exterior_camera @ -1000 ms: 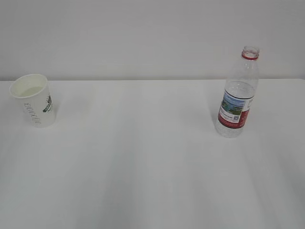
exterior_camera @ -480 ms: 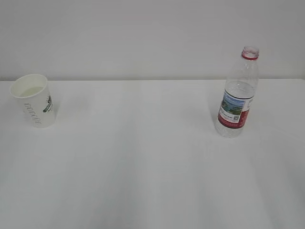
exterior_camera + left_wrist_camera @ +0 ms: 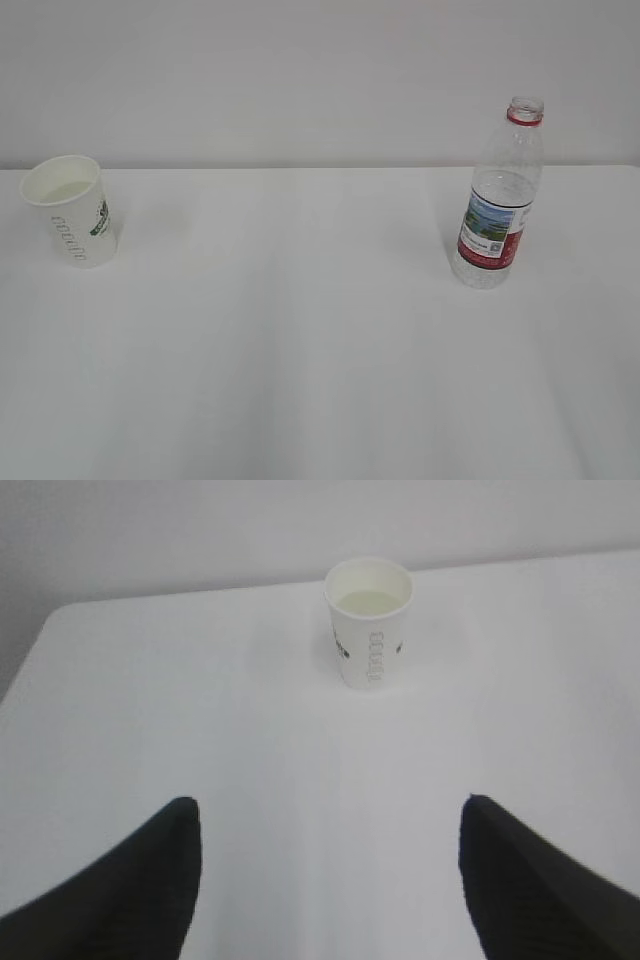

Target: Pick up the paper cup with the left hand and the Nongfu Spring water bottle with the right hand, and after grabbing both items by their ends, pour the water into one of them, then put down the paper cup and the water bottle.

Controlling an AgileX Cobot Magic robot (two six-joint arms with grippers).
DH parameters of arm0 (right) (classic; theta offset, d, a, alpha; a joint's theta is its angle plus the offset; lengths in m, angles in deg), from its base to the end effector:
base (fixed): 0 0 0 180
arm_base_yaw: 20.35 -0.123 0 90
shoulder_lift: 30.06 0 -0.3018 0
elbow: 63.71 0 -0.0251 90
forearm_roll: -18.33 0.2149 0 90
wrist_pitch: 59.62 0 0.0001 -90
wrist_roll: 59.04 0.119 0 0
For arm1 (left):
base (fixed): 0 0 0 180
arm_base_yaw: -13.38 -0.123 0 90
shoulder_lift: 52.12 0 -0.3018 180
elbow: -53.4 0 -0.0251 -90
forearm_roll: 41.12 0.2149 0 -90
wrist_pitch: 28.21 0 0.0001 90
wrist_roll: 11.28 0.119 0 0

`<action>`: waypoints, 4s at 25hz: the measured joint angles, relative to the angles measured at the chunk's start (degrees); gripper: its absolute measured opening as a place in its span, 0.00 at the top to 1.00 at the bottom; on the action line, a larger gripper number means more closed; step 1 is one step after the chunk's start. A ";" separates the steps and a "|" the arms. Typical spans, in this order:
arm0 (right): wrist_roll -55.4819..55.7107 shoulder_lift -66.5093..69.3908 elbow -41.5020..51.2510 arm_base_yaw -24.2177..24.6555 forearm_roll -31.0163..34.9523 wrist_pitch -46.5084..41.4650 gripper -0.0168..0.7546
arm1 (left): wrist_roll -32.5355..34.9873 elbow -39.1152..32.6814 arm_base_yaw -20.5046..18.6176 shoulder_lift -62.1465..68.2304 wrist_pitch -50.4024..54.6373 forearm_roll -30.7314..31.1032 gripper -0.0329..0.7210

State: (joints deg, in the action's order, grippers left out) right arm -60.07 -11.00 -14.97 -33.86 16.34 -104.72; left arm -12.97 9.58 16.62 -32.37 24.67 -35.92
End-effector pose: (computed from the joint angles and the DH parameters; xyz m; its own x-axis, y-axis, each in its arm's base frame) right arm 0.0141 0.0004 0.2796 -0.3688 -0.1323 -0.9201 -0.2274 0.9726 -0.0487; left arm 0.0040 0.0084 0.2904 -0.4430 0.0504 -0.8951 0.0029 0.9985 0.0548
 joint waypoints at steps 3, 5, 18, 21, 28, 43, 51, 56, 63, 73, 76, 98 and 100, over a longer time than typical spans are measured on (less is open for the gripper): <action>0.00 0.00 -0.68 0.00 0.00 -4.55 0.22 | 0.79 0.00 0.00 0.00 3.52 -0.79 0.18; 0.00 0.00 -0.68 0.00 0.00 -7.25 0.22 | 0.99 0.00 0.00 -0.10 5.83 -0.93 0.18; 0.00 -0.09 -0.68 0.00 0.00 -14.01 0.22 | 1.21 -2.94 0.00 -0.12 9.48 -2.61 0.18; 0.12 -0.09 -0.68 0.00 0.00 -16.18 0.22 | 1.21 -3.93 0.00 -0.23 9.75 -2.96 0.18; 0.20 -0.09 0.43 0.00 0.00 -19.72 0.22 | 1.26 -4.03 0.00 -1.67 9.75 -2.96 0.18; 0.33 -0.09 0.43 0.00 -0.12 -19.83 0.22 | 1.26 -4.03 0.00 -1.82 9.75 -3.06 0.20; 0.23 -0.09 0.43 0.00 -0.83 -19.83 0.22 | 1.26 -4.03 0.00 -1.82 9.75 -3.06 0.21; 0.23 -0.09 0.43 0.00 -0.83 -19.87 0.22 | 1.26 -4.03 0.00 -1.91 9.75 -3.06 0.22; 0.23 -0.26 0.43 0.00 -0.83 -19.87 0.22 | 1.26 -4.03 0.00 -7.37 9.75 -3.06 0.23; 0.23 -12.12 0.43 0.00 -0.92 -20.23 0.22 | 1.34 -4.03 0.08 -12.15 9.87 -3.06 0.26; 0.23 -12.55 0.43 0.00 -0.96 -20.35 0.22 | 1.34 -4.03 0.08 -12.15 9.87 -3.06 0.26; 0.23 -12.55 0.43 4.57 -1.05 -20.35 0.22 | 1.69 -4.03 -1.80 -12.15 9.87 -3.36 0.28; 0.23 -12.55 0.43 5.86 -1.09 -20.35 0.22 | 1.69 -4.03 -2.92 -12.15 9.87 -3.36 0.28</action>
State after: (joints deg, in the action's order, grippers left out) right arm -59.83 -23.55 -14.54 -28.00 15.24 -125.07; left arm -11.28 5.55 13.70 -44.52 34.54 -39.28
